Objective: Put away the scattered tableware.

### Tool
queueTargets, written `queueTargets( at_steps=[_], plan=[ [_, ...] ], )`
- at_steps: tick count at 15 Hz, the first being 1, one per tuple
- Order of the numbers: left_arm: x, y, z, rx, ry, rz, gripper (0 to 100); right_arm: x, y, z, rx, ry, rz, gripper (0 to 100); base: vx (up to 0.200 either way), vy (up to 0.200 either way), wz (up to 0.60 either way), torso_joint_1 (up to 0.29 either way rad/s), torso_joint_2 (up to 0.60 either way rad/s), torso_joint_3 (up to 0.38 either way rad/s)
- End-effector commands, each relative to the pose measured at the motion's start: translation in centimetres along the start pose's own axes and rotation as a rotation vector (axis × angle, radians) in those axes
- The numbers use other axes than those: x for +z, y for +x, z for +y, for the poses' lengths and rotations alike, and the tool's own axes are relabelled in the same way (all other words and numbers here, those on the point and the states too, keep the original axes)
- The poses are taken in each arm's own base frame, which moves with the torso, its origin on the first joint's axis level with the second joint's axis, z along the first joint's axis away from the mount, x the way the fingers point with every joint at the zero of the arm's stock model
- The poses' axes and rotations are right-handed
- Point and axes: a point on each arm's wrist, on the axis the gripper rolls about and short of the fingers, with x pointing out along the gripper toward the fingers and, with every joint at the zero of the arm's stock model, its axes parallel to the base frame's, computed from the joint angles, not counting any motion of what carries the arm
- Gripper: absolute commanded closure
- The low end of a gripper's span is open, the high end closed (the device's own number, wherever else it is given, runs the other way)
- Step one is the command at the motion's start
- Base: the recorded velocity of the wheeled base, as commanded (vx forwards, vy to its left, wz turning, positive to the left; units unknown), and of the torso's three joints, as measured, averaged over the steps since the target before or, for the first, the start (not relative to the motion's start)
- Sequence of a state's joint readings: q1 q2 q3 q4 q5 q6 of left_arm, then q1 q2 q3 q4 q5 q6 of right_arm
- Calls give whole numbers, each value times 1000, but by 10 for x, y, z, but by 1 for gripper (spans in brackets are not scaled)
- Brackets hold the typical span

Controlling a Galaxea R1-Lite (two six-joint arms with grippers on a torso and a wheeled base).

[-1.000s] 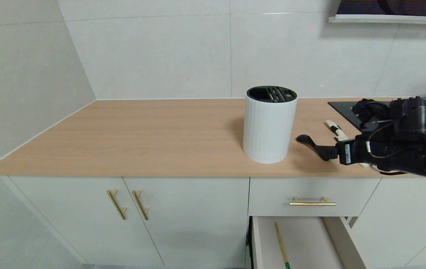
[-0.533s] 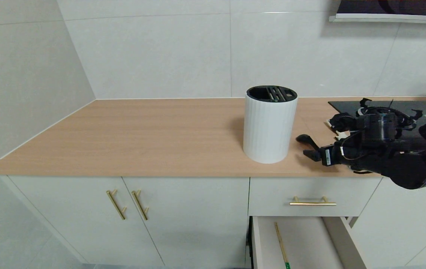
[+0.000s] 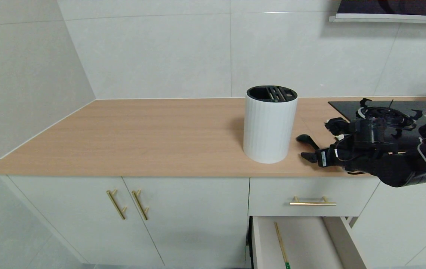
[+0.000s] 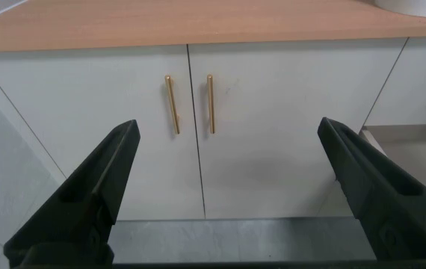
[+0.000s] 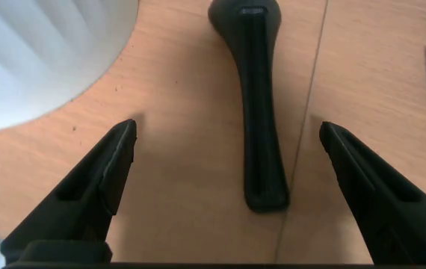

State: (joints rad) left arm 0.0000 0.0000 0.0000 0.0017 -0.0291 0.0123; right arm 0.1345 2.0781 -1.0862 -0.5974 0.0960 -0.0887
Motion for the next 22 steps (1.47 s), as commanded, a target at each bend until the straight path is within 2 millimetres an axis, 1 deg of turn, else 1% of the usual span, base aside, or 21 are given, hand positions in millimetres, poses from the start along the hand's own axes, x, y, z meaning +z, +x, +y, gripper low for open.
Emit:
queueTargets(
  at_steps=[1, 4, 5, 7, 11, 15, 16, 17, 19, 20, 22],
  plan=[
    [0, 0, 0, 0, 0, 0, 0, -2, 5, -4, -7, 11, 3, 0, 0, 0, 0, 0, 0, 0],
    [0, 0, 0, 0, 0, 0, 0, -4, 6, -4, -7, 21, 8, 0, 0, 0, 0, 0, 0, 0],
    [0, 0, 0, 0, 0, 0, 0, -4, 7, -4, -7, 21, 9, 100, 0, 0, 0, 0, 0, 0],
    [0, 0, 0, 0, 0, 0, 0, -6, 10, -5, -8, 23, 12, 100, 0, 0, 0, 0, 0, 0],
    [0, 0, 0, 0, 0, 0, 0, -5, 10, -5, -8, 31, 11, 100, 0, 0, 0, 0, 0, 0],
    [0, 0, 0, 0, 0, 0, 0, 1, 2, -4, -12, 51, 3, 100, 0, 0, 0, 0, 0, 0],
    [0, 0, 0, 0, 0, 0, 0, 7, -12, -1, -10, 79, 12, 100, 0, 0, 0, 0, 0, 0],
    [0, 0, 0, 0, 0, 0, 0, 15, -31, 1, -10, 101, 21, 100, 0, 0, 0, 0, 0, 0],
    [0, 0, 0, 0, 0, 0, 0, 26, -71, 12, 9, 151, 57, 100, 0, 0, 0, 0, 0, 0],
    [0, 0, 0, 0, -2, 0, 0, 30, -97, 16, 15, 180, 97, 100, 0, 0, 0, 0, 0, 0],
    [0, 0, 0, 0, 0, 0, 0, 35, -139, 26, 33, 227, 161, 100, 0, 0, 0, 0, 0, 0]
  ],
)
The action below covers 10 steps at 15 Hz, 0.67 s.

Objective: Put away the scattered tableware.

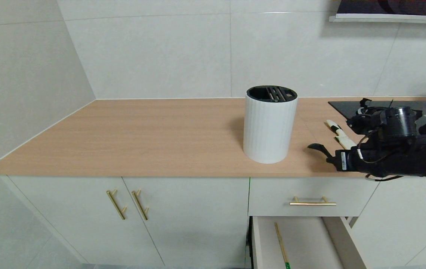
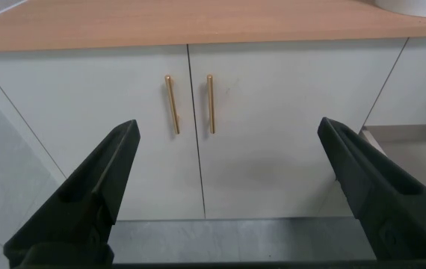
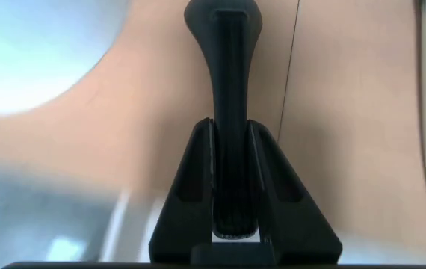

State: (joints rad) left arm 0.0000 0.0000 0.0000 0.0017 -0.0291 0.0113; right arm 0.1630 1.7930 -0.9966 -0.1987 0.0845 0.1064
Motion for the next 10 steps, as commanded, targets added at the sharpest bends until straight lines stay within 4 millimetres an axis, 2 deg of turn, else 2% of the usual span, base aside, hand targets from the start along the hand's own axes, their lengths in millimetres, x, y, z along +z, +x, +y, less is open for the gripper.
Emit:
queueTargets(
  at_steps=[1, 2, 4, 5, 7, 10],
  plan=[
    [0, 0, 0, 0, -1, 0, 0, 3, -70, 15, 30, 42, -25, 100, 0, 0, 0, 0, 0, 0],
    [0, 0, 0, 0, 1, 0, 0, -2, -90, 16, 34, 58, 1, 100, 0, 0, 0, 0, 0, 0],
    [0, 0, 0, 0, 1, 0, 0, -12, -101, 17, 33, 55, 9, 100, 0, 0, 0, 0, 0, 0],
    [0, 0, 0, 0, 1, 0, 0, -25, -111, 19, 40, 48, 20, 100, 0, 0, 0, 0, 0, 0],
    [0, 0, 0, 0, 1, 0, 0, -38, -116, 18, 37, 47, 44, 100, 0, 0, 0, 0, 0, 0],
    [0, 0, 0, 0, 1, 0, 0, -54, -109, 15, 22, 43, 107, 100, 0, 0, 0, 0, 0, 0]
  ],
)
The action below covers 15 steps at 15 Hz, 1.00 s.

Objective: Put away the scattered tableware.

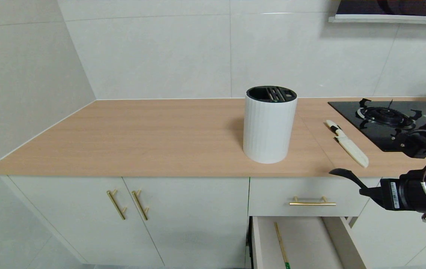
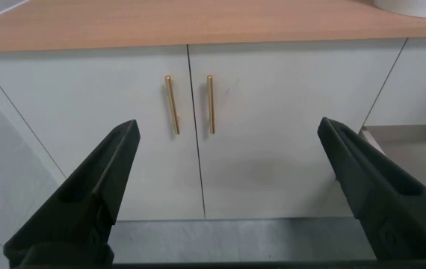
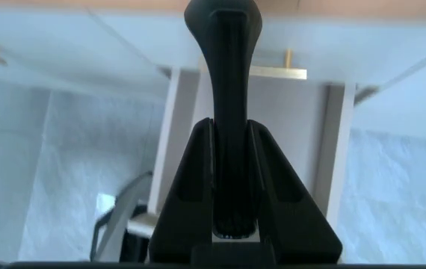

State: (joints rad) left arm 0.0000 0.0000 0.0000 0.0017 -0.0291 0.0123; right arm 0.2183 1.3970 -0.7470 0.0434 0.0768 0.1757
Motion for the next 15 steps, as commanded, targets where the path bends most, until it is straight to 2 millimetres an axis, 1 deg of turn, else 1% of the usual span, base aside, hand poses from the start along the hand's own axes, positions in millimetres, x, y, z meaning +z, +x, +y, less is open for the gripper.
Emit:
queueTargets(
  at_steps=[1, 4, 8, 11, 13, 15],
  plan=[
    [0, 0, 0, 0, 0, 0, 0, -7, -1, -1, -2, 1, 15, 100, 0, 0, 0, 0, 0, 0],
    [0, 0, 0, 0, 0, 0, 0, -11, 6, -2, -8, 2, 36, 100, 0, 0, 0, 0, 0, 0],
    [0, 0, 0, 0, 0, 0, 0, -14, 21, -5, -30, 3, 55, 100, 0, 0, 0, 0, 0, 0],
    [0, 0, 0, 0, 0, 0, 0, -16, 27, -5, -40, 4, 78, 100, 0, 0, 0, 0, 0, 0],
    [0, 0, 0, 0, 0, 0, 0, -18, 31, -6, -42, 5, 94, 100, 0, 0, 0, -98, 220, 127],
    [0, 0, 0, 0, 0, 0, 0, -18, 32, -6, -43, 5, 100, 100, 0, 0, 0, -178, 415, 244]
  ],
)
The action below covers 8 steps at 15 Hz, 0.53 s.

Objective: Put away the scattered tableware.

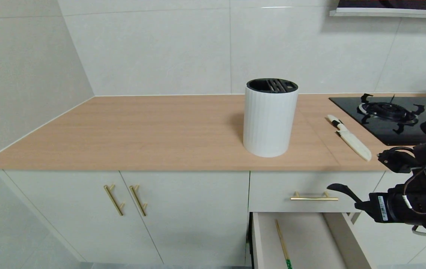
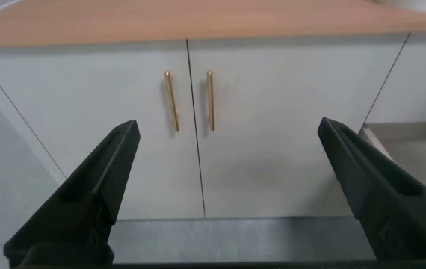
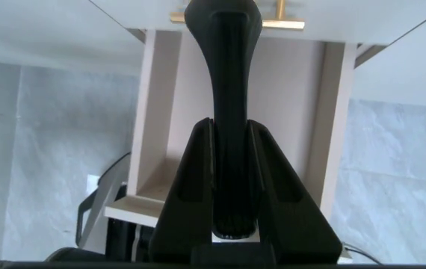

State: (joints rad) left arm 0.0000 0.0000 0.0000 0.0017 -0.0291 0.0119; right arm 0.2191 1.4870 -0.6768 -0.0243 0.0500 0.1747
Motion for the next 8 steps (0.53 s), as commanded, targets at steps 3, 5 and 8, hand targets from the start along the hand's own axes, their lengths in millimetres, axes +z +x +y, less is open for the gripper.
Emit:
queueTargets(
  at_steps=[3, 5, 8],
  plan=[
    [0, 0, 0, 0, 0, 0, 0, -2, 6, 0, -3, -1, 25, 100, 0, 0, 0, -198, 481, 281],
    [0, 0, 0, 0, 0, 0, 0, -4, 10, -1, -5, -1, 41, 100, 0, 0, 0, -190, 476, 290],
    [0, 0, 0, 0, 0, 0, 0, -4, 11, -1, -5, -1, 39, 100, 0, 0, 0, -183, 473, 292]
  ],
)
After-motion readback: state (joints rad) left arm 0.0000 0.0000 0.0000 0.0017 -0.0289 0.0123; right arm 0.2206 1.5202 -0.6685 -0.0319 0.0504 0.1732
